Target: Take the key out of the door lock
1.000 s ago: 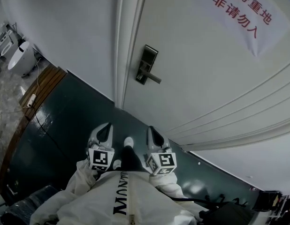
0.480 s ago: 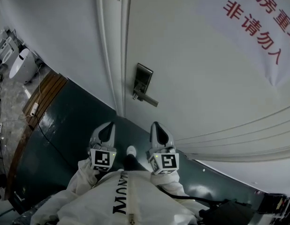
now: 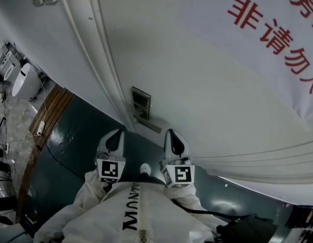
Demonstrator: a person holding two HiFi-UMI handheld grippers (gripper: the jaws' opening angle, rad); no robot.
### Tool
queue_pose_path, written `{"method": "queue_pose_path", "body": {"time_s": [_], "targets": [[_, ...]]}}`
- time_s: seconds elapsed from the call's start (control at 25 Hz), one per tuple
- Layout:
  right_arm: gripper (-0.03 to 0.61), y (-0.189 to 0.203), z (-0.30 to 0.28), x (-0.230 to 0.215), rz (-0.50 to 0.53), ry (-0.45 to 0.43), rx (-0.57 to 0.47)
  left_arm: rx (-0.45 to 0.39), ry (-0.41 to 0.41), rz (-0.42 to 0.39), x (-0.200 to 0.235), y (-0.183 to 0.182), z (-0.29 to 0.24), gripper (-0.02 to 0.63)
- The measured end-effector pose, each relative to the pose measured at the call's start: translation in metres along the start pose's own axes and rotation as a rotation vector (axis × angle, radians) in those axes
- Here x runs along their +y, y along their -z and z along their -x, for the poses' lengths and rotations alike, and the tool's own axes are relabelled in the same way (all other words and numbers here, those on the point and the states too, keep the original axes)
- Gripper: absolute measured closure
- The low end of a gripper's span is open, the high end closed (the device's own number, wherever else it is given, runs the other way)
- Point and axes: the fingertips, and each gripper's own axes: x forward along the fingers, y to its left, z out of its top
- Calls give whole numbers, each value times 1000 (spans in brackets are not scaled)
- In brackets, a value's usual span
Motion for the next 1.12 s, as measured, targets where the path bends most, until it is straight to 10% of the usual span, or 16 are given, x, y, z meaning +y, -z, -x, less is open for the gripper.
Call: {"method": "queue_pose_path", "body": {"time_s": [0.64,1.12], "targets": [[578,9,-13,-29,-51,168,36,-5,147,-15,4,-5,-56,614],[578,20,-16,-2,-40,262,93,78,320,493,7,38,-66,612]]}}
